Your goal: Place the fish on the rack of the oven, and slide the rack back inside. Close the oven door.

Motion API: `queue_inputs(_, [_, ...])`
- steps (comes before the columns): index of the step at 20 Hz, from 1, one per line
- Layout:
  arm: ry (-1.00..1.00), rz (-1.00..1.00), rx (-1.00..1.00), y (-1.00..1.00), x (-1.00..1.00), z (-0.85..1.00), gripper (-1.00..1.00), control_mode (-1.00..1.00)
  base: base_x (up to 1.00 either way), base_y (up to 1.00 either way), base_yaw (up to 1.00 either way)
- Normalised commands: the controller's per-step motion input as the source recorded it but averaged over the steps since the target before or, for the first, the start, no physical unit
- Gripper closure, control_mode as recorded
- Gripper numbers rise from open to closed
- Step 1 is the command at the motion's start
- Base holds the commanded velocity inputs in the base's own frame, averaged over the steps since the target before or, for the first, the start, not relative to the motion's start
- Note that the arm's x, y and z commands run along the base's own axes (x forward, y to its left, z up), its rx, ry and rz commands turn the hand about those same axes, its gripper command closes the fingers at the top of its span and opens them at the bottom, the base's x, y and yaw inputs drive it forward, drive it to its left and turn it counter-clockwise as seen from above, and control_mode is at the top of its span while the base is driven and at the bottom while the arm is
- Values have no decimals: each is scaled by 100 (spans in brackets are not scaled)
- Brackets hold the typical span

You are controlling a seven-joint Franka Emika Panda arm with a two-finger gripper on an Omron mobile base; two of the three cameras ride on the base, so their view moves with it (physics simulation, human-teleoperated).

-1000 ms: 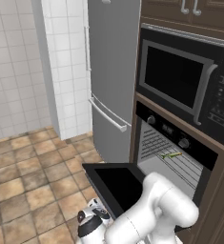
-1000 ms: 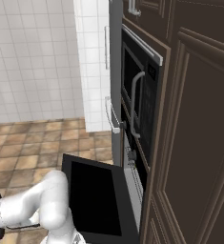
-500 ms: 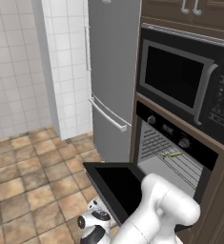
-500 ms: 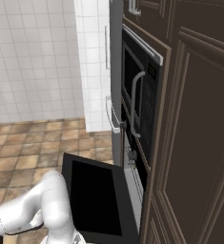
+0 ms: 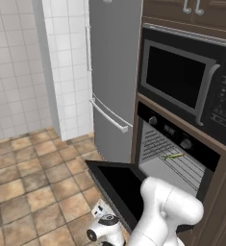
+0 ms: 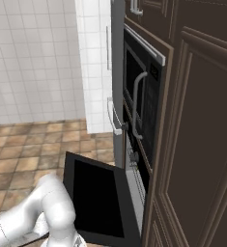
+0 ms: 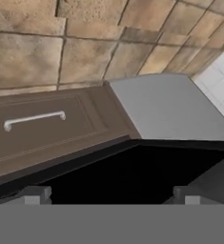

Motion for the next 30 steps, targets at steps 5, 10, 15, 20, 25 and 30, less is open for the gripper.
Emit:
queue_inputs(5, [-16, -17, 0, -100, 1, 100, -100, -100, 0, 0, 0])
queue_inputs(10, [-17, -17, -3, -100, 9, 100, -100, -100, 0, 0, 0])
queue_inputs(15, [-22, -17, -8, -100, 9, 100, -100, -100, 0, 0, 0])
queue_inputs(20, [-19, -22, -5, -100, 0, 100, -100, -100, 0, 0, 0])
queue_inputs(25, [-17, -23, -3, -100, 0, 88, -100, -100, 0, 0, 0])
queue_inputs(30, [-6, -30, -6, -100, 11, 53, -100, -100, 0, 0, 0])
